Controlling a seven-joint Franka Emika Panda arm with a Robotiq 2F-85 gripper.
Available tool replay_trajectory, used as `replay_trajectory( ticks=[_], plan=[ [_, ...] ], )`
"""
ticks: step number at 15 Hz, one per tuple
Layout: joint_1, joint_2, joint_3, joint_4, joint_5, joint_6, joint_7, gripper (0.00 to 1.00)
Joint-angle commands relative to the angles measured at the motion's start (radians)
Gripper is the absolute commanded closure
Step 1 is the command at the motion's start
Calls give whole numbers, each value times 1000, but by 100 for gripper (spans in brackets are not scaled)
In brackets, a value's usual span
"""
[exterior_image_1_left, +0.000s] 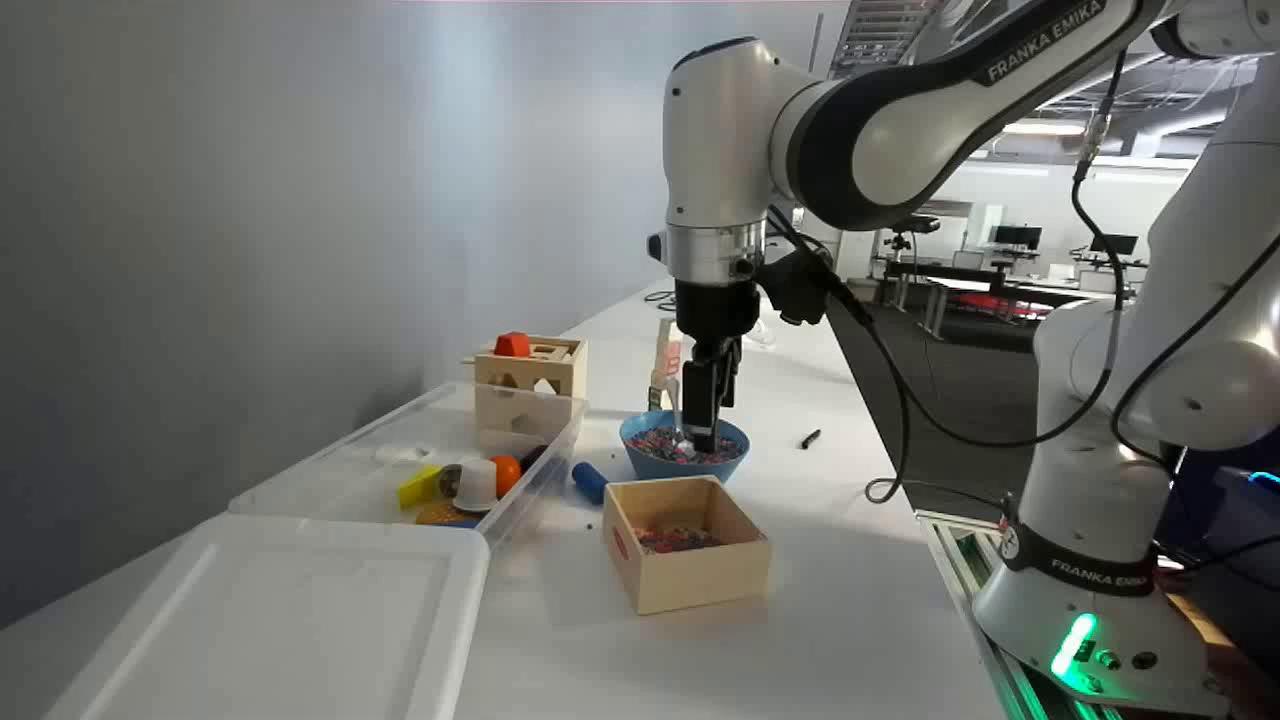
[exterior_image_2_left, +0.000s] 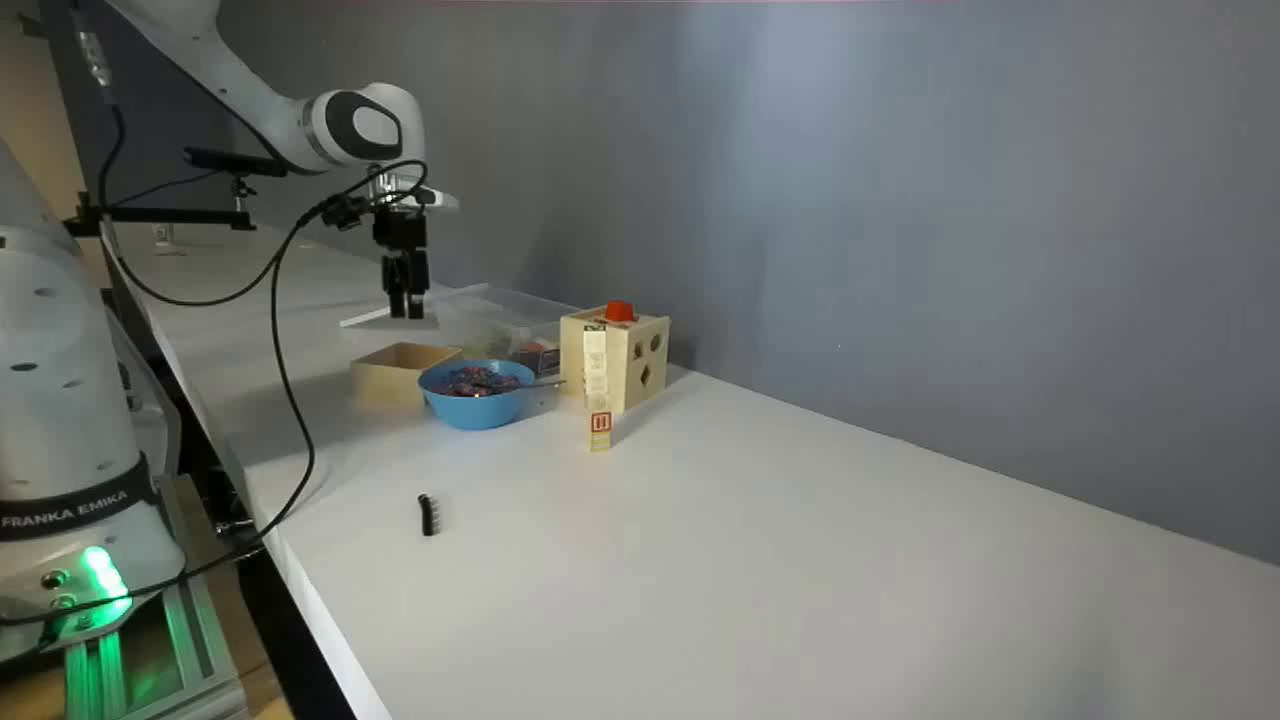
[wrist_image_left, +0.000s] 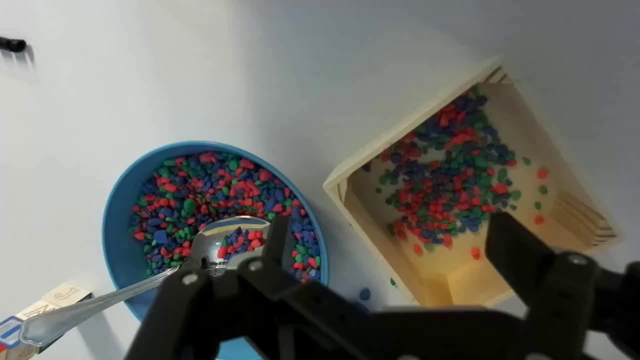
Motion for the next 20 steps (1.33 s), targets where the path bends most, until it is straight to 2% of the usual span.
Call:
replay_trajectory(
  ticks=[1,5,11,13,17,20],
  plan=[
    [33,3,-32,1,-10,-2,8,0],
    [34,-6,-41,-6,12,26,12,0],
    [41,-127,-206,-92,263,172,-140,0],
    [28,-196,-257,-135,319,184,-181,0],
    [-14,-390,-340,-276,330,200,-248,0],
    [-59,-541,-385,-424,339,305,-272,0]
  ],
)
